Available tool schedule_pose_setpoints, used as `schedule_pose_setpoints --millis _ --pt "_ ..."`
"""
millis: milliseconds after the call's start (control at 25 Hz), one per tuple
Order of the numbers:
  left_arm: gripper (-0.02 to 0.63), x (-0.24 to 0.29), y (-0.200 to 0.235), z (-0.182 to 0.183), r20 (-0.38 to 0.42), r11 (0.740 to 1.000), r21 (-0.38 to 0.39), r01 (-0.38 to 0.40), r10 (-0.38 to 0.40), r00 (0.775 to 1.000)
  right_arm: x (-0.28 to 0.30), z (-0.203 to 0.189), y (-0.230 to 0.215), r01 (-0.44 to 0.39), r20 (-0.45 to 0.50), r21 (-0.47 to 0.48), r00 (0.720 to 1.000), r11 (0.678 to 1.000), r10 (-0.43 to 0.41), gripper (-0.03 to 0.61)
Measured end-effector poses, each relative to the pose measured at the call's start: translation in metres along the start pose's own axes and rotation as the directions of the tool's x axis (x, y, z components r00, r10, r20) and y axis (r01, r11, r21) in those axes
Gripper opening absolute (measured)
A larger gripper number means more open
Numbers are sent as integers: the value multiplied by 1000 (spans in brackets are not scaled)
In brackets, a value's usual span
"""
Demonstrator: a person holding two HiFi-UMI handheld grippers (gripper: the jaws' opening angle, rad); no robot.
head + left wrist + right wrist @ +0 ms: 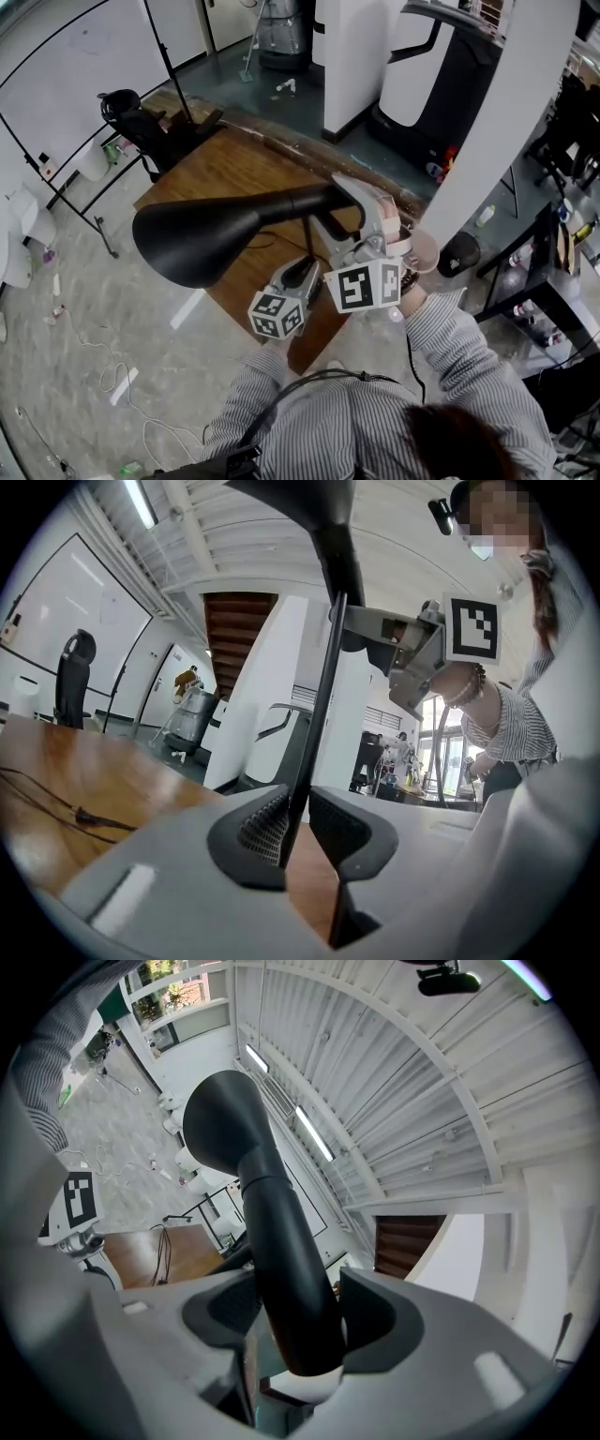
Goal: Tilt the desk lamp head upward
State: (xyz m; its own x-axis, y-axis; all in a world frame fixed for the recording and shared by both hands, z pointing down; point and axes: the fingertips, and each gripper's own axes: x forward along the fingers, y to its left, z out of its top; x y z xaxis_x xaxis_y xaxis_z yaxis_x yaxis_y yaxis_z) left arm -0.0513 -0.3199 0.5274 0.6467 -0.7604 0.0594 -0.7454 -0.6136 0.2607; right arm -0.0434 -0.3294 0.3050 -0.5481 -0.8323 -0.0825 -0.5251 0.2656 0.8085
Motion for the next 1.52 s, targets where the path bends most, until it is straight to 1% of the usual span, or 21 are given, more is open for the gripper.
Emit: schedule_pose_setpoints --millis 200,280,360,480,600,680,720,840,960,1080,1200,1360,1520 --pt "58 6 -1 3 -4 1000 9 8 -8 1000 0 -4 0 23 -4 73 1000 997 -22 250" --pt "58 5 -1 4 -7 1000 18 13 -13 1000 0 -4 2 28 -1 76 1000 997 -28 247" --pt "58 6 -2 3 -12 1000 24 18 -18 1000 -2 -4 3 25 8 38 1000 999 -25 247" --pt "58 8 -4 2 -22 999 34 20 -19 1000 -6 -6 5 -23 22 -29 999 999 24 247" --pt "57 7 -3 2 -27 999 42 18 -17 999 -11 -19 7 -67 -14 -118 998 991 66 247" --pt "57 6 -3 2 -28 999 40 19 -18 999 -15 -27 5 -67 -22 -143 998 987 64 246" --pt "58 6 -2 2 -27 999 36 22 -21 999 -17 -29 4 -60 -13 -135 998 989 59 245" --pt "58 5 -2 2 -26 999 25 31 -31 999 -20 -29 0 -40 31 -81 999 996 43 227" --pt "58 6 -2 2 -30 999 20 37 -36 999 -20 -29 1 -38 42 -51 998 998 41 224" --pt "60 6 -3 3 -30 999 16 38 -38 999 -22 -31 8 -65 49 55 997 996 62 215" --pt "60 7 -3 3 -32 999 16 40 -40 999 -22 -31 16 -71 62 163 996 984 62 209" --pt "58 6 -2 3 -38 999 17 48 -47 998 -19 -29 23 -68 78 244 996 967 51 209" --pt "60 6 -3 4 -31 999 11 51 -51 998 -19 -28 29 -57 77 352 997 934 31 209"
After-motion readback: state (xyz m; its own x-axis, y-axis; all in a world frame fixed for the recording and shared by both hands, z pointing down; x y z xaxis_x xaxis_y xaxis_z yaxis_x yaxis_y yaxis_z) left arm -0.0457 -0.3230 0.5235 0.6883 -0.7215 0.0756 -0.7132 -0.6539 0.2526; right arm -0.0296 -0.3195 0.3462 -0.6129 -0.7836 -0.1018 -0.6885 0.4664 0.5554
